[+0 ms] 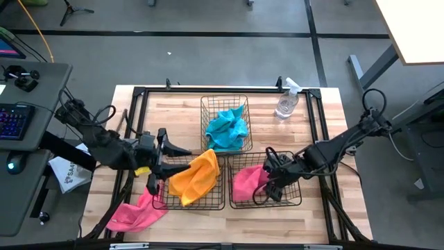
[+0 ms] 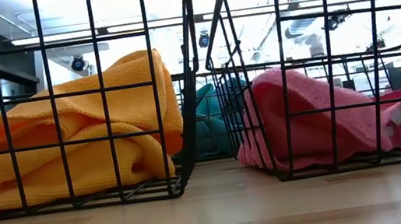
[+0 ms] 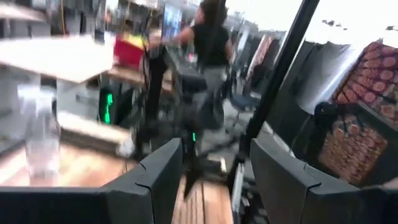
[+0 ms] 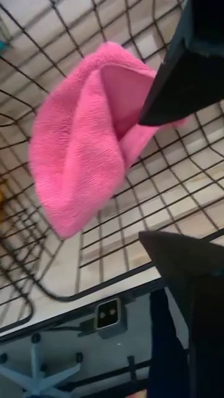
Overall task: Sort microfiber towel by color & place in baskets
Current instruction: Put the pink towel into the bottom right basket
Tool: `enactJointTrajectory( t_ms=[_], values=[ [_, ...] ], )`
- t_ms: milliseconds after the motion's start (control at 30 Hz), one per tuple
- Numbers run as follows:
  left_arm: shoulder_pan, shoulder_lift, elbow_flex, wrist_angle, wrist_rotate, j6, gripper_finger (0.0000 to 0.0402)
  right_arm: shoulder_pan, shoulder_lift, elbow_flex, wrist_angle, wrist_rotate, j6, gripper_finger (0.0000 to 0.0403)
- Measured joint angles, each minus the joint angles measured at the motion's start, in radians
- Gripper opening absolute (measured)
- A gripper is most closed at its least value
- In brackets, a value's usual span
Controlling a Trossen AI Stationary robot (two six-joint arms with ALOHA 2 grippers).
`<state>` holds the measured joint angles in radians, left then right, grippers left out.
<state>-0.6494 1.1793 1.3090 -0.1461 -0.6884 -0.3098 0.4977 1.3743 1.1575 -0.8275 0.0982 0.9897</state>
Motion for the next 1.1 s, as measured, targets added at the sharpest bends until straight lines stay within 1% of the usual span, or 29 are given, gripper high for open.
enactJointTrajectory(
  t_ms=[67, 100, 167, 233, 300, 367, 433, 567, 667, 733, 833, 967, 1100],
  values=[
    [-0.013, 0.005, 0.000, -0.112, 0.013, -0.127, 0.0178, -0.001, -0.001, 0.009, 0.003, 0.015, -0.003, 0.0295],
    [-0.018, 0.008, 0.000, -0.182, 0.052, -0.204, 0.0175, -0.001, -0.001, 0.014, 0.000, 0.030, -0.004, 0.0303],
    [-0.032, 0.019, -0.001, -0.307, 0.163, -0.376, 0.0169, -0.001, -0.001, 0.017, -0.002, 0.062, -0.005, 0.0312],
    [-0.064, 0.034, -0.001, -0.358, 0.261, -0.527, 0.0162, -0.001, -0.001, 0.018, -0.005, 0.085, -0.004, 0.0317],
    [-0.127, 0.053, -0.001, -0.373, 0.325, -0.614, 0.0152, -0.001, -0.001, 0.018, -0.013, 0.099, -0.009, 0.0318],
    [-0.202, 0.082, 0.000, -0.388, 0.364, -0.694, 0.0140, -0.001, -0.001, 0.018, -0.024, 0.109, -0.021, 0.0319],
    [-0.271, 0.114, 0.000, -0.440, 0.406, -0.811, 0.0128, -0.003, -0.001, 0.018, -0.031, 0.117, -0.023, 0.0319],
    [-0.399, 0.183, 0.000, -0.613, 0.533, -1.102, 0.0104, -0.012, -0.001, 0.018, -0.044, 0.137, -0.023, 0.0319],
    [-0.492, 0.253, -0.001, -0.769, 0.589, -1.256, 0.0091, -0.031, -0.001, 0.018, -0.044, 0.147, -0.030, 0.0319],
    [-0.541, 0.302, -0.001, -0.836, 0.594, -1.322, 0.0087, -0.046, -0.001, 0.018, -0.045, 0.148, -0.030, 0.0319],
    [-0.579, 0.375, -0.001, -0.872, 0.590, -1.330, 0.0088, -0.064, -0.001, 0.018, -0.045, 0.148, -0.030, 0.0319],
    [-0.575, 0.449, -0.001, -0.944, 0.590, -1.298, 0.0109, -0.082, -0.001, 0.018, -0.044, 0.148, -0.030, 0.0319],
    [-0.538, 0.497, -0.001, -1.043, 0.590, -1.294, 0.0145, -0.092, -0.001, 0.018, -0.044, 0.147, -0.030, 0.0319]
  ],
)
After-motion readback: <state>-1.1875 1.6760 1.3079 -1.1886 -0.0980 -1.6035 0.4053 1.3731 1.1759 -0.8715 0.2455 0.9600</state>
